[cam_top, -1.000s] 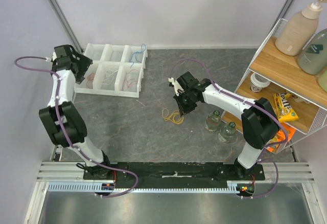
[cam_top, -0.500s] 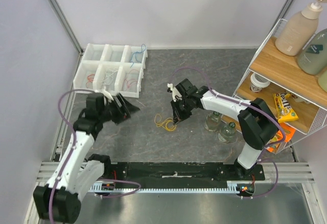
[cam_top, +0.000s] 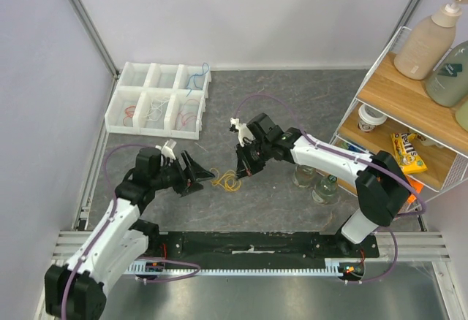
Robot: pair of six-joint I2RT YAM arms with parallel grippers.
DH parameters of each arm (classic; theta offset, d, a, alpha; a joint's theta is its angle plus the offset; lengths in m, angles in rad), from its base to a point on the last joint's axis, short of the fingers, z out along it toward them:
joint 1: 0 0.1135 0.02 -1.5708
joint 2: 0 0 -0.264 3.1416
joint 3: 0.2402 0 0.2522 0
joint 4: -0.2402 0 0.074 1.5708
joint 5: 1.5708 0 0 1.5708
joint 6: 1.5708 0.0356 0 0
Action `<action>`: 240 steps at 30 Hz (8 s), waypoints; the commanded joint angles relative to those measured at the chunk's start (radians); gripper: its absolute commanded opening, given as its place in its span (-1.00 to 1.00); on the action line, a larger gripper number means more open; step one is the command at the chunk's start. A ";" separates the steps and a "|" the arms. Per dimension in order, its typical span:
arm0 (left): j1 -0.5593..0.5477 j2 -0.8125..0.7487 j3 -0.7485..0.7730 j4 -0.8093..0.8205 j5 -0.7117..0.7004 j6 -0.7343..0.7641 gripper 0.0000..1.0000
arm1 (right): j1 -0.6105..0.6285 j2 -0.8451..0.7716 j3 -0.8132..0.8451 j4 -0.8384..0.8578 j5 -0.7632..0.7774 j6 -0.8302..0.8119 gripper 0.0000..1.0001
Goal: Untangle the cables
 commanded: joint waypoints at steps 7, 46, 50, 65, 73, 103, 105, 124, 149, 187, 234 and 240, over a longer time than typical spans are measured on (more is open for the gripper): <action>-0.004 0.139 -0.078 0.277 0.037 -0.211 0.69 | 0.023 -0.113 -0.012 0.145 -0.104 0.066 -1.00; -0.005 0.298 0.177 0.118 -0.007 0.069 -0.89 | 0.034 -0.153 0.003 0.026 -0.083 -0.040 -0.86; -0.002 0.222 0.237 0.072 -0.059 0.118 -0.96 | 0.034 -0.146 0.002 -0.010 0.015 -0.043 -0.75; -0.002 0.079 0.301 0.024 -0.073 -0.030 -0.97 | 0.034 -0.129 -0.070 0.087 0.088 -0.066 0.00; -0.004 0.079 0.369 -0.014 -0.078 -0.113 -0.97 | 0.034 -0.189 -0.245 0.424 0.020 0.055 0.20; -0.004 0.051 0.409 0.063 -0.041 -0.231 -0.97 | -0.034 -0.162 -0.422 0.920 -0.067 0.350 0.28; -0.002 0.053 0.407 0.066 -0.040 -0.237 -0.97 | -0.034 -0.143 -0.422 0.941 -0.075 0.359 0.27; -0.004 0.063 0.251 -0.053 -0.170 -0.110 -0.96 | -0.034 -0.163 -0.324 0.431 0.114 0.127 -1.00; -0.029 0.324 0.209 -0.088 -0.188 0.080 -0.04 | -0.032 0.058 -0.178 0.151 0.089 0.009 -1.00; -0.316 0.517 0.162 -0.017 -0.345 -0.415 -0.31 | -0.032 0.015 -0.210 0.193 0.074 0.017 -1.00; -0.312 0.000 0.990 -0.326 -1.285 0.509 -0.96 | -0.070 -0.110 -0.135 -0.037 0.574 -0.054 -1.00; -0.315 -0.013 1.198 -0.174 -1.405 0.834 -0.96 | -0.087 -0.120 -0.155 -0.054 0.591 -0.060 -1.00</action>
